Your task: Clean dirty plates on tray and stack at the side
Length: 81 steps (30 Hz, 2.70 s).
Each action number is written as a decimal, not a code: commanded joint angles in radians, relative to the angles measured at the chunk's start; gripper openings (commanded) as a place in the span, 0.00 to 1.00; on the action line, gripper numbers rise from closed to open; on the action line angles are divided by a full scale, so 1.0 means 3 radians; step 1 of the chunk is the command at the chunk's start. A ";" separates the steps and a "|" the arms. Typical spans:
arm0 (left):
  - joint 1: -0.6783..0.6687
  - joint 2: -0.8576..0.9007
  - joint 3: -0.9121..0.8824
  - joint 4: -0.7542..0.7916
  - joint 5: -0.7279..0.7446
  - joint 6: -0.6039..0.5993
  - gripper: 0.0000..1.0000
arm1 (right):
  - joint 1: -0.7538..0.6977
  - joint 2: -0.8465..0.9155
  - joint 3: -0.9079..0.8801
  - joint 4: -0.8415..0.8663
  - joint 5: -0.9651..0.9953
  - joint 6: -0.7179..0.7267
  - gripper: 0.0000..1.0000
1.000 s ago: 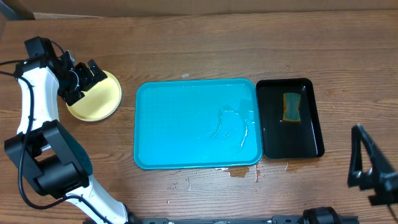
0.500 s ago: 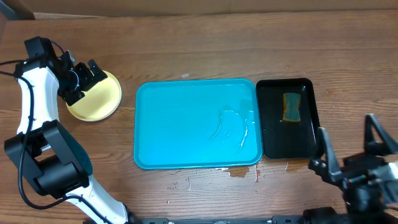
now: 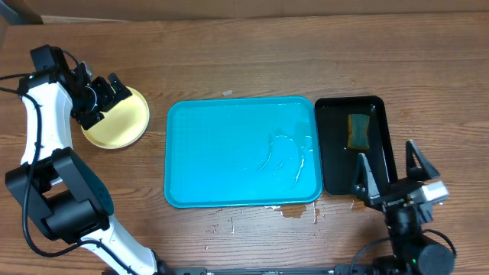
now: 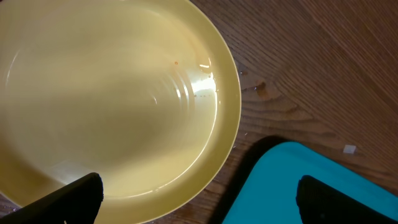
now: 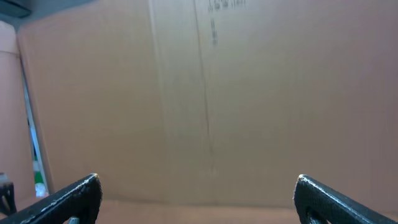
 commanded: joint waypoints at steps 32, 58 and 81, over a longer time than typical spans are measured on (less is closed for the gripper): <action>-0.0001 -0.0102 -0.0008 0.0003 0.0036 0.0099 1.00 | -0.0027 -0.0039 -0.0177 -0.1221 0.0196 -0.0551 1.00; -0.0006 -0.0102 -0.0008 0.0003 0.0036 0.0099 1.00 | -0.0027 -0.0039 -0.0175 -0.1219 0.0195 -0.0537 1.00; -0.0502 -0.1405 -0.0010 0.0001 -0.0148 0.0099 1.00 | -0.0027 -0.0039 -0.0177 -0.1219 0.0195 -0.0537 1.00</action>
